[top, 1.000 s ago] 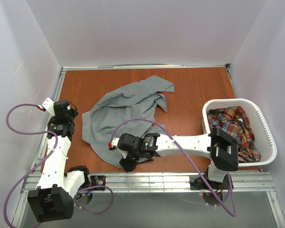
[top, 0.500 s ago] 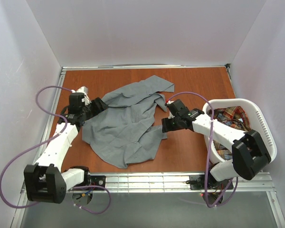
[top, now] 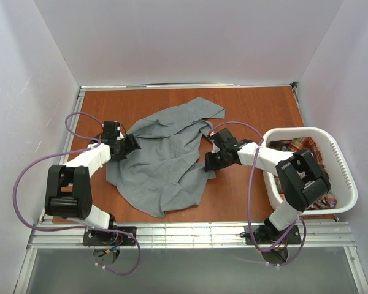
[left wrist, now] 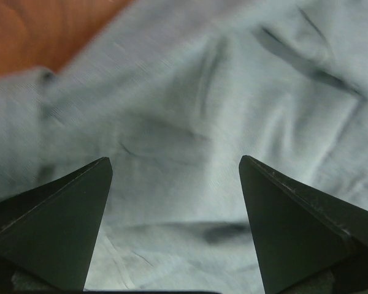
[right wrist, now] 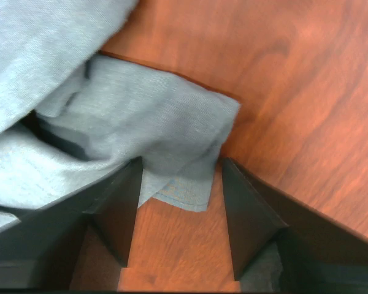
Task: Fold and stack the long sleeve shirts
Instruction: Flatten the shirt out
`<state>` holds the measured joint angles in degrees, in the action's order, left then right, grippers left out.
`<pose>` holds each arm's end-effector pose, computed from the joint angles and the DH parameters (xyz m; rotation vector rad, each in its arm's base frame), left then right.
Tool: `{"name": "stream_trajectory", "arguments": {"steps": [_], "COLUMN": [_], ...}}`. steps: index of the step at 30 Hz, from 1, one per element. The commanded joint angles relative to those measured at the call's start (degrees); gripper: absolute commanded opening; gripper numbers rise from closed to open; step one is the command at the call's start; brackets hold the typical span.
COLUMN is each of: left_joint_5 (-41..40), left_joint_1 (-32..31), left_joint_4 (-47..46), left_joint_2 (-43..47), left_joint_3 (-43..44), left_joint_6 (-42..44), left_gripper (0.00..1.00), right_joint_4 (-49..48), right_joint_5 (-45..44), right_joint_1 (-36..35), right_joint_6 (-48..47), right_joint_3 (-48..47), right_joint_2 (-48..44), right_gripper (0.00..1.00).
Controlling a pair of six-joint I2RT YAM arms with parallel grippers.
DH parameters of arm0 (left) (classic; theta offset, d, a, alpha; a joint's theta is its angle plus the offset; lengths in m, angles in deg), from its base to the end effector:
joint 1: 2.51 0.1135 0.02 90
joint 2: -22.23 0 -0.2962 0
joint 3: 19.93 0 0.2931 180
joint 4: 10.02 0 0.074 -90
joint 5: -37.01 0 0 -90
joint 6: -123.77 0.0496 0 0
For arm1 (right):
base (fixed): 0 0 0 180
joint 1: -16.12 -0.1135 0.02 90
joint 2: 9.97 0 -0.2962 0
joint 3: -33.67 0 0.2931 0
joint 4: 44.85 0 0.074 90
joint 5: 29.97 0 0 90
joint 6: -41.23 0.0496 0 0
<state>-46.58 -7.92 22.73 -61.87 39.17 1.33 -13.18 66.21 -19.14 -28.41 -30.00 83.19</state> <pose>0.3190 -0.0358 0.1800 -0.5707 2.5558 -0.3842 0.2835 0.2070 0.1569 -0.3886 2.6820 0.4545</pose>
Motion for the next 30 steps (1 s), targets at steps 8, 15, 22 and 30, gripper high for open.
{"name": "stream_trajectory", "arguments": {"steps": [8, 15, 22, 30], "left_joint_5": [-7.9, -6.51, -2.64, 3.42], "left_joint_1": [7.95, 12.96, 12.97, 7.8], "left_joint_4": [-7.04, -7.22, -7.3, -9.15], "left_joint_2": [-6.07, -7.23, -6.43, 1.11], "left_joint_3": [-0.7, 0.35, -0.09, -1.32], "left_joint_6": [4.58, 4.41, 4.41, 10.29], "left_gripper": [0.79, 0.79, 0.79, 0.8], "right_joint_4": [-1.23, 15.79, 26.36, 22.17], "right_joint_5": [3.32, -3.98, 3.3, 2.36], "right_joint_1": [-0.06, -0.06, -1.38, -1.39], "right_joint_6": [-3.74, -7.61, -5.51, -5.77], "right_joint_3": [-2.02, -6.86, 5.61, 1.95], "right_joint_2": [0.45, -18.69, -30.84, -28.94], "right_gripper": [0.01, 0.01, 0.11, 0.61]}}
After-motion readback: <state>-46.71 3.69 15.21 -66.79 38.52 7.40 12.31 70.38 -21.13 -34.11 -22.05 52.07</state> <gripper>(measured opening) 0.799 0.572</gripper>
